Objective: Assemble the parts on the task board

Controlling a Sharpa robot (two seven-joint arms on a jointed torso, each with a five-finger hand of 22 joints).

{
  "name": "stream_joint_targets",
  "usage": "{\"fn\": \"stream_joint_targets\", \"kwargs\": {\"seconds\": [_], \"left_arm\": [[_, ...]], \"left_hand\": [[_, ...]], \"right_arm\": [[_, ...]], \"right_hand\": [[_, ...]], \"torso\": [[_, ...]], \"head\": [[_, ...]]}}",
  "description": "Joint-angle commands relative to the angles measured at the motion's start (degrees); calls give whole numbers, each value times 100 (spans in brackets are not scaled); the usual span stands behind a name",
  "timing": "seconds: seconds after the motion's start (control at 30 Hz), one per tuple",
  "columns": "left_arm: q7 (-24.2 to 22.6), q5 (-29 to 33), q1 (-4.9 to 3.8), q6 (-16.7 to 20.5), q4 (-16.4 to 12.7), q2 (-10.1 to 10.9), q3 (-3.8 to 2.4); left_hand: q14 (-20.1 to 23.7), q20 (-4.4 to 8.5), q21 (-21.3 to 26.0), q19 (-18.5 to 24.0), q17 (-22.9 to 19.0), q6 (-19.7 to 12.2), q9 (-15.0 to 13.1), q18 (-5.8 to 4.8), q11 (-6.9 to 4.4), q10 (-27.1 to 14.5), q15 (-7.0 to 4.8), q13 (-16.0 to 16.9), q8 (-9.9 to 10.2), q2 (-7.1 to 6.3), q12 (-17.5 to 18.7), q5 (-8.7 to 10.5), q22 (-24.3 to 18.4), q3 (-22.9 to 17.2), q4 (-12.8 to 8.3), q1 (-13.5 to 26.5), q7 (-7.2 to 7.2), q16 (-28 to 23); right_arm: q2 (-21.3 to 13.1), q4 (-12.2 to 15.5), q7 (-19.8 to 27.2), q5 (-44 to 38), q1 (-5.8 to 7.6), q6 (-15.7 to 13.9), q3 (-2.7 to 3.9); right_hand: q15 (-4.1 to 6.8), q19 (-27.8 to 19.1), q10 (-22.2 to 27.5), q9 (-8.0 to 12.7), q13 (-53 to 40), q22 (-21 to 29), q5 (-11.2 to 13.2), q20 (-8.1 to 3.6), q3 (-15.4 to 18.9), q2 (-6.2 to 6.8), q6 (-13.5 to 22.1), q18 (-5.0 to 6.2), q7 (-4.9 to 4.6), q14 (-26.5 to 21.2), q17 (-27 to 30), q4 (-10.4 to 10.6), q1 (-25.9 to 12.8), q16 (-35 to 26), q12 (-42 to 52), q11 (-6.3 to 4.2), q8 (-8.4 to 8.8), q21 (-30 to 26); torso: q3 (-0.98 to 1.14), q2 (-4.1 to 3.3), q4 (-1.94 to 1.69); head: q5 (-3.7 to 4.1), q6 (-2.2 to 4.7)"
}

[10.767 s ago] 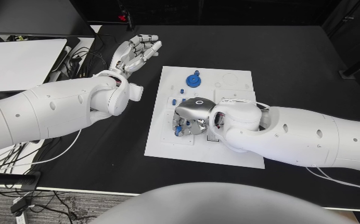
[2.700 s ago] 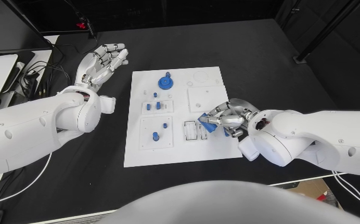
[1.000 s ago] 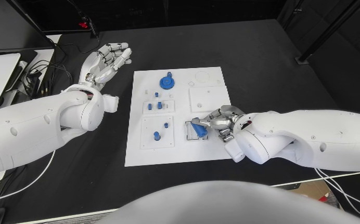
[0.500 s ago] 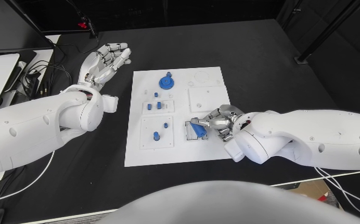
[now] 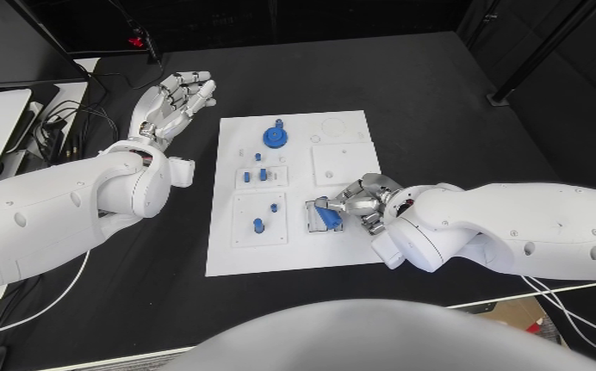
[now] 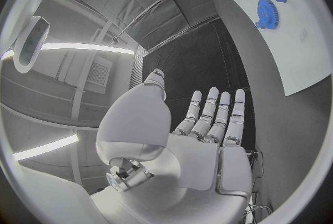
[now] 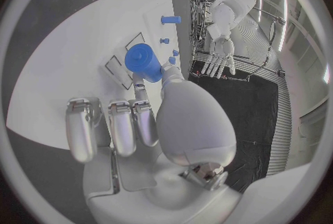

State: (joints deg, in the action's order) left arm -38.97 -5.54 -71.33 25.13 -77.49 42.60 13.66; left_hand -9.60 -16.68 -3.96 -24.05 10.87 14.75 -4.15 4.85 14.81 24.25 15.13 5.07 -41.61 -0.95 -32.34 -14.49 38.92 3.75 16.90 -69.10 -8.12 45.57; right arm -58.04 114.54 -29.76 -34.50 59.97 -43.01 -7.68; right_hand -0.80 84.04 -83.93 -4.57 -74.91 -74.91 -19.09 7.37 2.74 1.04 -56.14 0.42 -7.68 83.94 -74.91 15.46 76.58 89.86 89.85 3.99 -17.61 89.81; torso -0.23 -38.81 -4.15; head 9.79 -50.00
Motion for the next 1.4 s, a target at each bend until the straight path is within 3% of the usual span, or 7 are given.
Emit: {"fn": "stream_joint_targets", "kwargs": {"seconds": [0.03,1.07,1.4], "left_arm": [[-453,4,-9,-34,-3,-5,-5],[-449,4,-8,-37,-1,-6,-5],[-445,4,-8,-39,6,-10,-5]], "left_hand": [[32,5,-29,-18,-5,-33,9,12,-6,-28,-16,-10,-32,45,-25,-18,-9,-15,-9,5,-883,40],[32,5,-29,-18,-5,-33,9,12,-6,-28,-16,-10,-32,45,-25,-18,-9,-15,-9,5,-883,40],[32,5,-29,-18,-5,-33,9,12,-6,-28,-16,-10,-32,45,-25,-18,-9,-15,-9,5,-883,40]], "right_arm": [[8,9,-80,-111,1,137,-4],[115,-53,-114,-112,-1,279,-8],[120,-67,-123,-121,-1,297,-8]], "right_hand": [[4,596,-607,-9,-1509,-1509,45,-36,51,6,6,-42,-14,606,-1509,7,3,14,15,-8,27,19],[-8,596,-607,-38,-1509,-1509,311,-23,258,-18,-12,-42,-21,606,-1509,71,-77,14,15,2,94,19],[-15,596,-607,-54,-1509,-1509,444,-17,414,55,18,-42,-36,606,-1509,86,-128,14,15,13,137,19]], "torso": [[3,0,-3],[1,0,3],[0,-1,4]], "head": [[5,0],[1,0],[7,0]]}}
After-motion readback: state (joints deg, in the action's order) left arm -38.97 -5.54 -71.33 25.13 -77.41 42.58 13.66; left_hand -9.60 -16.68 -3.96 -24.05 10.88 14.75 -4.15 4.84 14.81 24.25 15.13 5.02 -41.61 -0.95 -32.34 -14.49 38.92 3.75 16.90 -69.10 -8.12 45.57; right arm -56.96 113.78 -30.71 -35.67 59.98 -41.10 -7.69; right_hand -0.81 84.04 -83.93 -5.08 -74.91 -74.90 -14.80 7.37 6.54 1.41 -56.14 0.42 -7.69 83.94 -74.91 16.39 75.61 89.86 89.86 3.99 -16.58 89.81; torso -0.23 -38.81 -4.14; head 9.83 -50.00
